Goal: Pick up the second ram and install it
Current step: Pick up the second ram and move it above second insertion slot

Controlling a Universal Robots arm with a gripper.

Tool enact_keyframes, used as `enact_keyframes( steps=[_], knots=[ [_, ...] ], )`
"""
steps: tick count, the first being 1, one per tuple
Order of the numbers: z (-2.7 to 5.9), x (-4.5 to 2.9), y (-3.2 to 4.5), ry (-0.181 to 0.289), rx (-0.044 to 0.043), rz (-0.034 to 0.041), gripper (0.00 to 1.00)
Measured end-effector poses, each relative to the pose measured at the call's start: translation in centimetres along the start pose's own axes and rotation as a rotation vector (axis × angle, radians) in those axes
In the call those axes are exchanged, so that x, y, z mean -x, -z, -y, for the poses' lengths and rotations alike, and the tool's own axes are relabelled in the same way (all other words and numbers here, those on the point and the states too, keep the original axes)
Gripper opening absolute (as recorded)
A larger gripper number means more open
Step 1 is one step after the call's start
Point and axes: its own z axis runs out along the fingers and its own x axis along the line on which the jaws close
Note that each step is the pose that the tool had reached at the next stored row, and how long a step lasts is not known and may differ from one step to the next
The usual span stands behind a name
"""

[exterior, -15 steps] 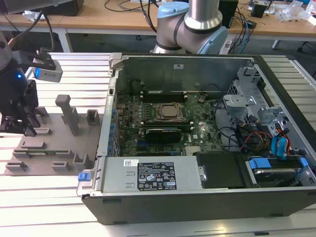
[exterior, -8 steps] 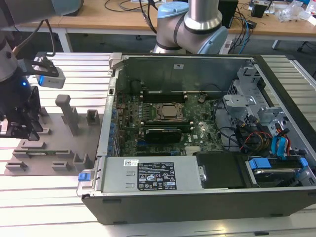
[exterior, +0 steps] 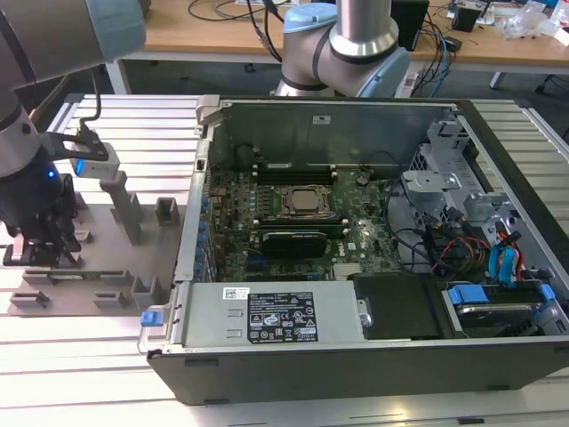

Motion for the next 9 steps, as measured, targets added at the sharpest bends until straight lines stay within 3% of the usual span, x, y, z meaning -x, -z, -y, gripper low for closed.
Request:
enact_keyframes(
  steps=[5,9],
  knots=[
    [-0.13,-0.02,-1.22,0.003,0.0002,-0.0002,0.3],
    [-0.18,0.06,-3.04,-0.043,-0.0008,0.0019,0.3]
  ],
)
